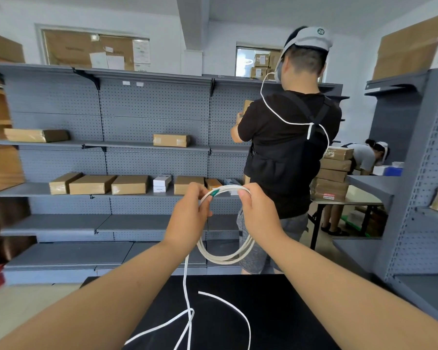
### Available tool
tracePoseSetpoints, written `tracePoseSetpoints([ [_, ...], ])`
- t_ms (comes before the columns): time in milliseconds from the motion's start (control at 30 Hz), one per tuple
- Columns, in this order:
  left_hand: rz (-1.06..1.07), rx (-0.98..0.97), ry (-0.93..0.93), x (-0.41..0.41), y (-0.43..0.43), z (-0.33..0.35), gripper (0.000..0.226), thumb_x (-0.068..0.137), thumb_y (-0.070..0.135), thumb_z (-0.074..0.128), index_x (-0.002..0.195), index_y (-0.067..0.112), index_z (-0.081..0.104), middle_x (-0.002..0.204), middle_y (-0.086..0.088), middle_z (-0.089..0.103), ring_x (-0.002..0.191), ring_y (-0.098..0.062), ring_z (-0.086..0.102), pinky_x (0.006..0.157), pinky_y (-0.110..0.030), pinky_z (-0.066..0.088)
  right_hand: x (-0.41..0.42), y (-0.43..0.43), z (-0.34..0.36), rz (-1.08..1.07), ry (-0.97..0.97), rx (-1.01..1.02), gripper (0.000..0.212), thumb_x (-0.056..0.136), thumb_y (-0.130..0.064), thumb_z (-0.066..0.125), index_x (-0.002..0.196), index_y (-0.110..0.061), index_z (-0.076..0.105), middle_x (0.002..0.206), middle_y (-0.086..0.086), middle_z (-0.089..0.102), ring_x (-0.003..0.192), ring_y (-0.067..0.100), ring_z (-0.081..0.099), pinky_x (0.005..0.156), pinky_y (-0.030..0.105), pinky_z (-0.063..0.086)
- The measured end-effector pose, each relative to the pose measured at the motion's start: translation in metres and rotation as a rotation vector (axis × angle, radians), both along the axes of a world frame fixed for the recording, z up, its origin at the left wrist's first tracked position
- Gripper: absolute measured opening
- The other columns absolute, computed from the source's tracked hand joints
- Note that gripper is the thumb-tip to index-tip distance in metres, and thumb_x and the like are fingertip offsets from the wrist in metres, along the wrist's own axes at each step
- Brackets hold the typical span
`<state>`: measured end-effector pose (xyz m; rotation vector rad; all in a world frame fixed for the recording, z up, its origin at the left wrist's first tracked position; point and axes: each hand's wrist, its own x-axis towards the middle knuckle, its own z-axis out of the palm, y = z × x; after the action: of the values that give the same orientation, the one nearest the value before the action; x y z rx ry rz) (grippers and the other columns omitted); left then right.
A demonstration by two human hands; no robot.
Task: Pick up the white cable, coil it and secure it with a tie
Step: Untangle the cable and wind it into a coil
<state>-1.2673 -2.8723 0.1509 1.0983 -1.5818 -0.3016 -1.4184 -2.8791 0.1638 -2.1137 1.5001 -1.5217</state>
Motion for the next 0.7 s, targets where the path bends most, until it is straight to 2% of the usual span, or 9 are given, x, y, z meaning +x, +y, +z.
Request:
tracePoseSetpoints([
  [133,0.034,-0.065,-0.181,0.006,-0.001,-0.003,0.022,0.097,0.025,0.042,0.080,0.038,0.036,0.074,0.006,0.055,0.072,-0.016,0.056,0.060,-0.026,0.042,0.003,-0.003,0.000,0.005,-0.072,0.047,0.018,0.098,-0.026,0.037,0.097,-0.016,0.053,0.077,0.000,0.054,0.074,0.018,0.050,0.063,0.033,0.037],
  [267,-0.003,-0.078,-0.245,0.014,-0.003,-0.004,0.013,0.096,0.026,0.044,0.086,0.034,0.041,0.072,0.010,0.055,0.070,-0.008,0.054,0.061,-0.013,0.040,0.004,-0.007,-0.001,-0.003,-0.106,0.089,0.016,0.097,-0.027,0.037,0.093,-0.021,0.051,0.073,-0.005,0.050,0.068,0.009,0.046,0.058,0.027,0.036],
  [400,-0.133,-0.001,-0.056,0.014,-0.004,-0.001,0.022,0.093,0.019,0.052,0.081,0.036,0.047,0.075,0.005,0.062,0.058,0.002,0.056,0.056,-0.005,0.040,0.004,-0.011,-0.001,-0.022,-0.129,0.100,0.016,0.097,-0.027,0.037,0.096,-0.021,0.052,0.073,-0.008,0.050,0.067,0.005,0.047,0.056,0.022,0.035],
  [500,-0.292,0.108,0.228,0.012,-0.005,-0.001,0.015,0.091,0.014,0.057,0.088,0.028,0.052,0.090,-0.007,0.068,0.061,-0.006,0.060,0.058,-0.015,0.048,0.005,-0.015,-0.001,-0.041,-0.146,0.095,0.017,0.097,-0.026,0.038,0.095,-0.019,0.054,0.073,-0.008,0.050,0.068,0.008,0.046,0.056,0.029,0.032],
  [567,-0.367,0.198,0.382,0.013,-0.006,-0.003,0.008,0.091,0.014,0.056,0.091,0.023,0.055,0.088,-0.006,0.069,0.058,-0.008,0.060,0.056,-0.018,0.049,0.003,-0.016,0.000,-0.042,-0.163,0.095,0.018,0.097,-0.026,0.038,0.092,-0.019,0.054,0.070,-0.007,0.049,0.067,0.012,0.047,0.056,0.029,0.032],
  [633,-0.423,0.288,0.460,0.016,-0.006,-0.003,0.006,0.092,0.018,0.054,0.096,0.018,0.058,0.084,-0.003,0.070,0.055,-0.008,0.058,0.055,-0.018,0.049,0.002,-0.019,-0.001,-0.028,-0.194,0.121,0.018,0.096,-0.026,0.037,0.089,-0.020,0.053,0.068,-0.003,0.050,0.065,0.016,0.048,0.058,0.031,0.037],
  [700,-0.436,0.352,0.444,0.020,-0.008,-0.003,0.013,0.094,0.021,0.052,0.100,0.017,0.062,0.081,0.000,0.069,0.052,-0.008,0.054,0.056,-0.018,0.048,0.001,-0.021,-0.002,0.001,-0.235,0.162,0.019,0.095,-0.027,0.038,0.088,-0.019,0.054,0.066,-0.001,0.049,0.062,0.018,0.046,0.060,0.036,0.039],
])
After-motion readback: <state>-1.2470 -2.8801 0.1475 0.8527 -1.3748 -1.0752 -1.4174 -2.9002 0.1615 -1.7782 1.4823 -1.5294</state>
